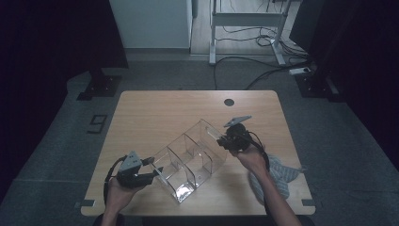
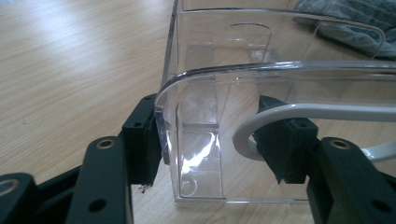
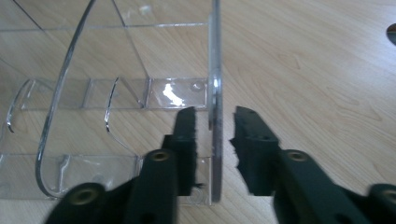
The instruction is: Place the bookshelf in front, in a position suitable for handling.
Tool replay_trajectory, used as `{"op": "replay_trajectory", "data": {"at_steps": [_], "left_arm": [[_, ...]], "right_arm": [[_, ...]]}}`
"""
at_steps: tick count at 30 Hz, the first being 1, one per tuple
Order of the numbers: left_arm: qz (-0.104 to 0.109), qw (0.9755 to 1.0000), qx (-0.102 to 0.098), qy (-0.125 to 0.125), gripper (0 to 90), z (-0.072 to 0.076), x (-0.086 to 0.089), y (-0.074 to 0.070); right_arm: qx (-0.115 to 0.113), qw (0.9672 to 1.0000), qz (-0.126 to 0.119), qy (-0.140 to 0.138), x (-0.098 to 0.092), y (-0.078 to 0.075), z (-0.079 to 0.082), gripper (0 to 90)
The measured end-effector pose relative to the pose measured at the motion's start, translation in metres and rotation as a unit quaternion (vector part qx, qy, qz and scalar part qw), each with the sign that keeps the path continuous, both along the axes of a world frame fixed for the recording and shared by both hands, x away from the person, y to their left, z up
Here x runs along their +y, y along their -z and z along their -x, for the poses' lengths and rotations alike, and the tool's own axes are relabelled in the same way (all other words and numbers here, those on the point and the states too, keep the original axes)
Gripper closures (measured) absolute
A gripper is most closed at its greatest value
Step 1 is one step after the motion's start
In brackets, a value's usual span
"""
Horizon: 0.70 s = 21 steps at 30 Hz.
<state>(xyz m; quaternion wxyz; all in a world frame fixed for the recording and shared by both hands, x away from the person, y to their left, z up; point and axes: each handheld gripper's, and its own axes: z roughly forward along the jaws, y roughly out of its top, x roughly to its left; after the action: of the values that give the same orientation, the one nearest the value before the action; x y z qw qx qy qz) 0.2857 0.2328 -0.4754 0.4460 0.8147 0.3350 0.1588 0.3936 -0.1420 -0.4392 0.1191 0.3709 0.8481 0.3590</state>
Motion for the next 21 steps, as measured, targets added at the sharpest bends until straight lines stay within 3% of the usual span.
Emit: {"op": "replay_trajectory", "data": {"at_steps": [4,9,15,21], "left_arm": [[0.002,1.0,-0.002,-0.004,43.7,0.001,0.0,0.001],[0.002,1.0,-0.003,-0.009,44.0,0.001,-0.001,0.001],[0.001,1.0,-0.003,-0.007,44.2,0.0,-0.001,0.001],[-0.005,0.9998,-0.003,-0.017,44.1,0.001,-0.004,0.0]], "right_arm": [[-0.006,0.9999,-0.01,0.002,-0.008,-0.007,0.004,50.8],[-0.011,0.9997,-0.02,-0.006,-0.021,-0.017,0.012,41.3],[-0.009,0.9999,-0.005,-0.012,-0.039,-0.022,0.025,34.4],[-0.001,1.0,0.007,-0.002,-0.063,-0.018,0.037,25.8]]}}
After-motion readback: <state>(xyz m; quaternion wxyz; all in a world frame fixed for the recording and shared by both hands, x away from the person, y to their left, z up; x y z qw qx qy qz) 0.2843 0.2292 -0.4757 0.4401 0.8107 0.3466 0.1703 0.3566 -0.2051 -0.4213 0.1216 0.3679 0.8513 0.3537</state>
